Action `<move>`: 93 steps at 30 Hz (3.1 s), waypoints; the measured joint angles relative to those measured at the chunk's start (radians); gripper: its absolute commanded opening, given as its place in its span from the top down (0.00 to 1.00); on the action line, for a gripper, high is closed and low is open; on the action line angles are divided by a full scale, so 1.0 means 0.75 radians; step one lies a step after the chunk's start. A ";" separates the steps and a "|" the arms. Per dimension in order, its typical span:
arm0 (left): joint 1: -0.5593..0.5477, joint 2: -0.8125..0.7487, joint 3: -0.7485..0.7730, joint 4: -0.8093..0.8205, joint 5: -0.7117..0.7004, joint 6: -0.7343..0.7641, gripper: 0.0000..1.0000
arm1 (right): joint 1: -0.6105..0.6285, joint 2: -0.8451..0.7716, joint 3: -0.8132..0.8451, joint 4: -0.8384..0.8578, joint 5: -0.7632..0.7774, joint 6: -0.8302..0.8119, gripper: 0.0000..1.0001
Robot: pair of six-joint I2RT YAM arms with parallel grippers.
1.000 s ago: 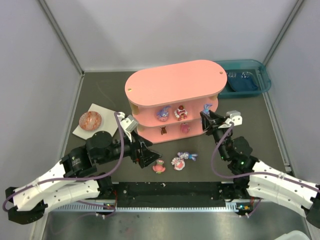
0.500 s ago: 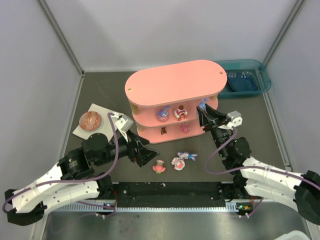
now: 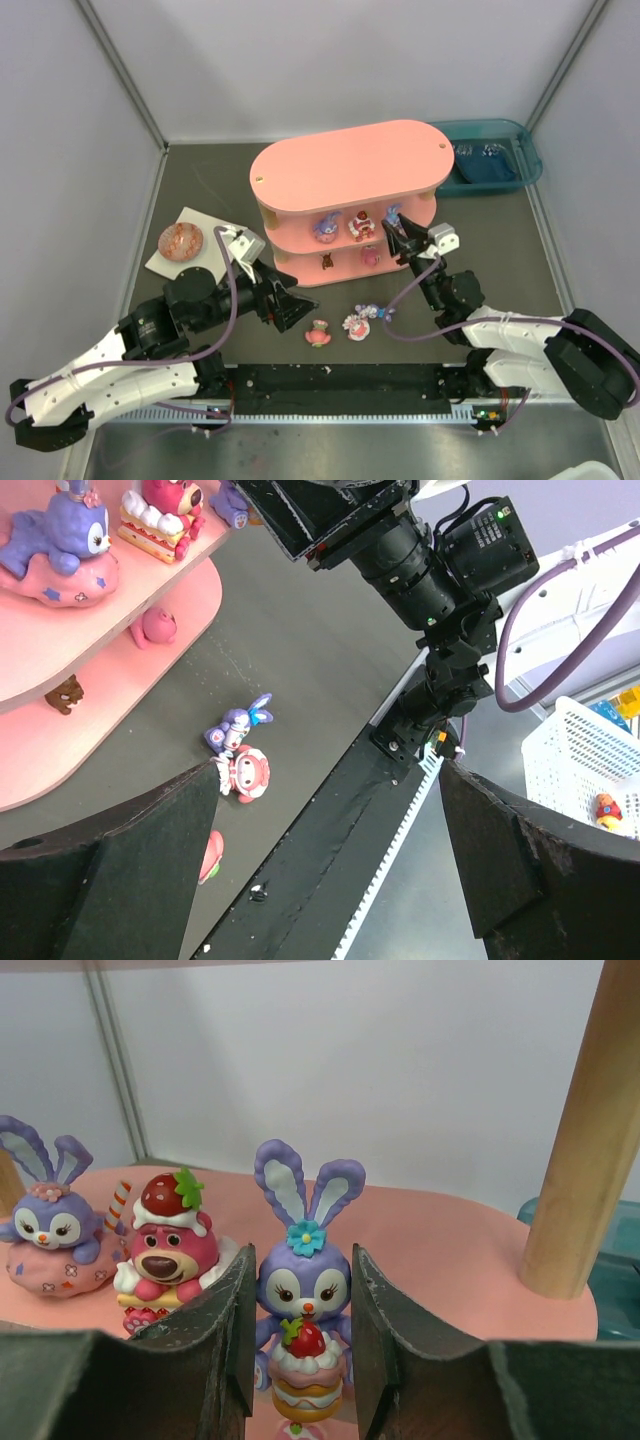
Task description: Place and organize the plastic toys onto the shelf
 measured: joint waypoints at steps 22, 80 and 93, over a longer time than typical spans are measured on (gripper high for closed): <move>0.000 0.006 -0.020 0.054 -0.025 0.003 0.03 | -0.086 0.080 0.018 0.074 -0.028 0.136 1.00; 0.000 -0.006 -0.052 0.083 -0.034 0.003 0.03 | -0.087 0.076 0.027 0.027 -0.035 0.142 0.42; 0.000 -0.006 -0.053 0.113 -0.034 0.005 0.03 | -0.087 -0.023 -0.003 0.024 -0.090 0.096 0.37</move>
